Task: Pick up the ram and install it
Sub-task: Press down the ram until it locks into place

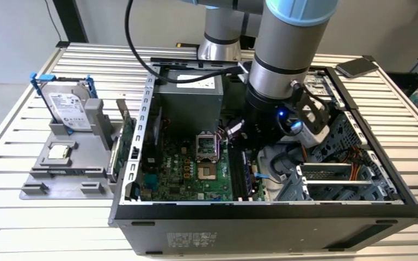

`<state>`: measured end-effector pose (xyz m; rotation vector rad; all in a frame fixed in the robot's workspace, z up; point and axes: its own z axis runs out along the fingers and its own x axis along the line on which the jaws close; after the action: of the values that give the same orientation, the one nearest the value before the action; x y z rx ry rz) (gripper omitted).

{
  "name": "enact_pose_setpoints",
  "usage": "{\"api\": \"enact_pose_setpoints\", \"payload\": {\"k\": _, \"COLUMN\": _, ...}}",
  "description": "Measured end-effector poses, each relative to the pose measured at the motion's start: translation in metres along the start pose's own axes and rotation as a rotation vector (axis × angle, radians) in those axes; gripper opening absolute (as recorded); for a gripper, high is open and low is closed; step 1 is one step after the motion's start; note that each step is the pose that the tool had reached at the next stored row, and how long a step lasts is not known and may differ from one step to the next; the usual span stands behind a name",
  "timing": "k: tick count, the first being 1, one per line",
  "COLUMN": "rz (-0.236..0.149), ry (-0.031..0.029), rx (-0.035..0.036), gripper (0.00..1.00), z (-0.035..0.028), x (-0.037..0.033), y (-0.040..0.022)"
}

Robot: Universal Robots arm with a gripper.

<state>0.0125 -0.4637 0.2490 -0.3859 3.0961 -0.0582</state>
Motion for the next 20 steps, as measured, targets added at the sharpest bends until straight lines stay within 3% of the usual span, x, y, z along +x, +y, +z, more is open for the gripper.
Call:
{"api": "enact_pose_setpoints", "payload": {"k": 15, "rz": -0.087, "ry": -0.0034, "rx": -0.0014, "gripper": 0.0, "z": 0.0, "x": 0.0, "y": 0.0}}
{"api": "enact_pose_setpoints", "payload": {"k": 20, "rz": -0.15, "ry": -0.0059, "rx": -0.0024, "gripper": 0.0, "z": 0.0, "x": 0.0, "y": 0.0}}
